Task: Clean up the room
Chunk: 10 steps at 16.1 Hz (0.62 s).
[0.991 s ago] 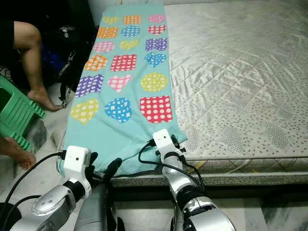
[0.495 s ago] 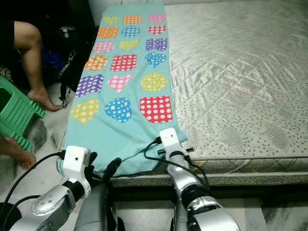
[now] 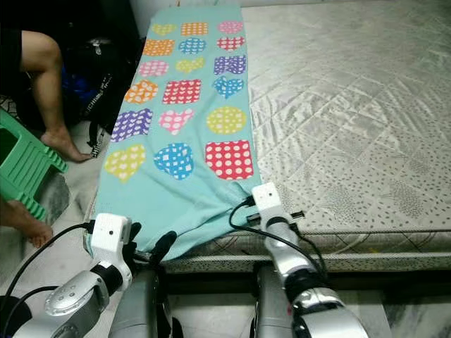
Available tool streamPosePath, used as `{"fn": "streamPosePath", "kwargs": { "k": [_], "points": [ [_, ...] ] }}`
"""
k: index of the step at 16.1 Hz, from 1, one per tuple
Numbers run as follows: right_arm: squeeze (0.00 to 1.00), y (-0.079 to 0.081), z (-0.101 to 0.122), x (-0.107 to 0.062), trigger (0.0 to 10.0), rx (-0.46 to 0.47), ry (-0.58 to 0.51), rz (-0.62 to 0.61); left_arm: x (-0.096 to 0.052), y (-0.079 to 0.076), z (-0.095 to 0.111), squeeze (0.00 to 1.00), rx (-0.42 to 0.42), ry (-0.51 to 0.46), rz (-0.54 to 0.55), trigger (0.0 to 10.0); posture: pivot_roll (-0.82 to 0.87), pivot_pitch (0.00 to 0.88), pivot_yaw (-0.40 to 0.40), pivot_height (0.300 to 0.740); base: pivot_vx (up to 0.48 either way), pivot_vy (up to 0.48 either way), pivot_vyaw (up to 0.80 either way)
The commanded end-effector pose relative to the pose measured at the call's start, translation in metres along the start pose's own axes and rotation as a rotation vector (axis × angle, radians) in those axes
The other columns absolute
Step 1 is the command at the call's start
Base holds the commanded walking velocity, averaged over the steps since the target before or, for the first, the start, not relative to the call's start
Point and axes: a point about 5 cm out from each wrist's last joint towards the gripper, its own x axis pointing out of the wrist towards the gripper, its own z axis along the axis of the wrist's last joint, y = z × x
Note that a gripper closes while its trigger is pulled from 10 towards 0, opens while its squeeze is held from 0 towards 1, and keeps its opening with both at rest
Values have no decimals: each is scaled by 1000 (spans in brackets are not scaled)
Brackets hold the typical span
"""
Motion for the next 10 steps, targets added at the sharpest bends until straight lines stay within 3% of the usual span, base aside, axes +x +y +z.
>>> {"fn": "streamPosePath", "kwargs": {
  "k": [1, 4, 5, 6, 7, 10],
  "points": [
    [0, 0, -2, -1, 0, -7, 6, 18, -2, 4, -3, 0, 5, 15, 20, 10000, 27, 97, 64, 570, 0, 0, 0],
    [0, -8, -14, -8, 0, -82, 14, 81, -3, 5, -4, 0, 7, 21, 18, 10000, 24, 97, 66, 570, 0, 0, 0],
    [0, -8, -17, -11, 2157, -105, 21, 104, -3, 5, -4, 0, 7, 22, 17, 10000, 22, 96, 67, 570, 0, 0, 0],
    [388, -7, -19, -13, 10000, -138, 22, 142, -3, 5, -4, 0, 7, 23, 15, 10000, 21, 96, 67, 570, 0, 0, 0],
    [1000, -5, -20, -16, 10000, -178, 24, 196, -3, 5, -5, 0, 7, 25, 13, 10000, 21, 96, 67, 570, 0, 0, 0],
    [1000, -6, -22, -24, 10000, -303, 21, 287, -4, 5, -6, 0, 6, 34, 11, 10000, 19, 97, 66, 570, 0, 0, 0]
  ]
}}
